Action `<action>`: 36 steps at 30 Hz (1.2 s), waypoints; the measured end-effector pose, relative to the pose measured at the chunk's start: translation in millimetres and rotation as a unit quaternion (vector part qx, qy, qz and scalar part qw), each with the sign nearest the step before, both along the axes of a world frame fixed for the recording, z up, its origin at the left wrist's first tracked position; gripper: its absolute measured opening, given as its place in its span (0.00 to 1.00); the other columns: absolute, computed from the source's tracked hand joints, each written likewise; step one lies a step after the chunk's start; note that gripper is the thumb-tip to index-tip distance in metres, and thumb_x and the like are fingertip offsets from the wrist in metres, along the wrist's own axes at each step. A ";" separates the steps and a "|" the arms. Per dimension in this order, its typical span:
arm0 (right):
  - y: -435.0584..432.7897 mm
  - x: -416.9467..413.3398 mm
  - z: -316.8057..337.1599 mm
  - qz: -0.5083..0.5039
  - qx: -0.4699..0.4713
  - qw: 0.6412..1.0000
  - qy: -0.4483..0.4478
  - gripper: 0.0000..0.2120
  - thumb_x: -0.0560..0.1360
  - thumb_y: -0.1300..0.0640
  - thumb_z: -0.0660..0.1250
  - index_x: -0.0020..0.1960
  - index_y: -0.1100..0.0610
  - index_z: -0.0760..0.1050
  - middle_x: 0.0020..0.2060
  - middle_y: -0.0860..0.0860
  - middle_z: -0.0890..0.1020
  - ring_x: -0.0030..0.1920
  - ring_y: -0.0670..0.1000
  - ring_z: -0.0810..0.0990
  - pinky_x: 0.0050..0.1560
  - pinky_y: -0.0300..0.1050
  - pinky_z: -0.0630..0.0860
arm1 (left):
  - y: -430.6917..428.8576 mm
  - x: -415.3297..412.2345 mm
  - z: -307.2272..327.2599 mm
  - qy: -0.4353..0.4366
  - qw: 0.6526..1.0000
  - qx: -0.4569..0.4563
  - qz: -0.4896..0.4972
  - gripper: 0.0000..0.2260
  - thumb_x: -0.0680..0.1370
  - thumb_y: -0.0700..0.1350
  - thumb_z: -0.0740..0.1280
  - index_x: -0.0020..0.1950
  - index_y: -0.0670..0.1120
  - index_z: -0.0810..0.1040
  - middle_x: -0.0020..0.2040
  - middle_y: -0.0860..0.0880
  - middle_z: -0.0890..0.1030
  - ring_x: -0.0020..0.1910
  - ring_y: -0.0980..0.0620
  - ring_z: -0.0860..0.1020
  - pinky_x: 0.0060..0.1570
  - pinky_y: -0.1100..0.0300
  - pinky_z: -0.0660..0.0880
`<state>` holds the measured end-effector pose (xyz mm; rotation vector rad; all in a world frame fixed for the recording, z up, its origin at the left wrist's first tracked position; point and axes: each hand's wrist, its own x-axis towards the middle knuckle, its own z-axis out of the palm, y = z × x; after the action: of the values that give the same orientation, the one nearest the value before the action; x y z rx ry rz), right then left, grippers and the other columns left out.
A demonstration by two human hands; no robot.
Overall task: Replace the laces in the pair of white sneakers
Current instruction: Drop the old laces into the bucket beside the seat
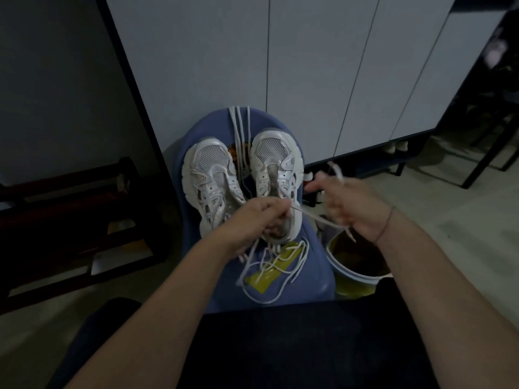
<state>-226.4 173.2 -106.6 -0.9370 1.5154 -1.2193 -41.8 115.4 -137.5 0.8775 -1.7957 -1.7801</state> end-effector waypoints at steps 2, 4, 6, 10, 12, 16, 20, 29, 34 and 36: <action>13.5 10.7 -3.8 0.084 0.039 0.988 0.122 0.15 0.75 0.49 0.67 0.45 0.62 0.77 0.19 0.45 0.64 0.19 0.43 0.59 0.19 0.34 0.56 | -2.3 0.5 4.3 0.025 0.999 0.008 0.020 0.15 0.83 0.48 0.58 0.38 0.46 0.72 0.27 0.54 0.64 0.26 0.58 0.61 0.29 0.66 0.61; 22.2 18.7 -9.5 0.140 0.042 0.978 0.146 0.13 0.75 0.52 0.68 0.43 0.64 0.77 0.19 0.45 0.66 0.19 0.41 0.61 0.20 0.32 0.58 | -1.5 -1.1 6.3 0.044 0.998 0.020 0.028 0.16 0.84 0.48 0.56 0.38 0.45 0.71 0.25 0.54 0.62 0.25 0.58 0.60 0.29 0.66 0.60; 23.8 18.5 -12.9 0.094 0.002 0.995 0.041 0.11 0.77 0.55 0.64 0.44 0.63 0.75 0.22 0.48 0.65 0.20 0.42 0.59 0.20 0.33 0.57 | 1.1 -3.5 7.3 0.053 0.998 0.024 0.027 0.16 0.84 0.47 0.55 0.38 0.44 0.70 0.25 0.54 0.62 0.24 0.58 0.59 0.28 0.66 0.59; 20.7 1.1 -9.5 -0.074 -0.103 0.933 -0.336 0.20 0.81 0.52 0.54 0.33 0.56 0.70 0.23 0.48 0.70 0.25 0.43 0.69 0.26 0.34 0.69 | 7.3 -9.1 2.1 0.045 0.999 0.028 0.006 0.18 0.84 0.49 0.54 0.37 0.44 0.69 0.26 0.53 0.60 0.24 0.57 0.58 0.30 0.62 0.59; 20.8 -9.7 -9.6 -0.125 -0.133 0.884 -0.431 0.27 0.82 0.50 0.52 0.26 0.54 0.73 0.31 0.50 0.79 0.37 0.47 0.78 0.43 0.41 0.75 | 10.9 -11.6 -1.3 0.031 0.999 0.029 -0.008 0.17 0.84 0.50 0.54 0.38 0.44 0.69 0.26 0.52 0.60 0.25 0.56 0.57 0.30 0.62 0.60; 24.4 -14.6 -13.4 -0.128 -0.154 0.832 -0.518 0.28 0.82 0.50 0.52 0.26 0.56 0.72 0.31 0.54 0.81 0.34 0.52 0.83 0.43 0.51 0.81 | 15.9 -13.5 -6.6 0.017 0.999 0.030 -0.019 0.17 0.84 0.50 0.54 0.38 0.44 0.69 0.27 0.52 0.60 0.26 0.55 0.58 0.31 0.63 0.62; 30.3 -0.4 -24.4 -0.060 -0.005 0.941 -0.334 0.18 0.82 0.50 0.52 0.35 0.53 0.63 0.21 0.48 0.65 0.17 0.43 0.59 0.17 0.31 0.59 | 15.1 -12.4 -8.0 0.041 0.997 0.064 0.022 0.17 0.84 0.49 0.56 0.38 0.44 0.69 0.25 0.53 0.61 0.24 0.57 0.59 0.27 0.66 0.62; 26.4 18.2 -54.8 -0.017 -0.023 0.978 -0.204 0.17 0.77 0.51 0.63 0.31 0.55 0.74 0.24 0.49 0.69 0.23 0.45 0.67 0.25 0.37 0.66 | 17.9 -17.4 -19.6 0.038 0.994 0.094 0.046 0.17 0.85 0.49 0.54 0.39 0.45 0.68 0.25 0.53 0.63 0.24 0.56 0.59 0.27 0.66 0.62; 20.0 18.8 -65.7 -0.075 -0.069 0.888 -0.448 0.26 0.82 0.51 0.52 0.30 0.60 0.74 0.36 0.57 0.82 0.39 0.53 0.84 0.45 0.49 0.81 | 35.4 -25.5 -37.2 0.003 0.994 0.108 0.032 0.17 0.85 0.48 0.53 0.39 0.44 0.68 0.26 0.52 0.63 0.26 0.56 0.60 0.30 0.63 0.61; 21.0 19.7 -70.1 -0.123 -0.057 0.863 -0.486 0.23 0.82 0.51 0.53 0.31 0.59 0.70 0.26 0.54 0.76 0.27 0.50 0.79 0.37 0.48 0.82 | 43.4 -31.2 -49.2 -0.014 0.993 0.100 0.066 0.16 0.85 0.47 0.55 0.38 0.45 0.71 0.29 0.51 0.67 0.28 0.55 0.63 0.31 0.64 0.63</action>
<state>-206.7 194.3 -176.7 -0.0900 0.7427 -1.6275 -73.0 158.9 -186.8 1.0784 -1.5556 -1.8939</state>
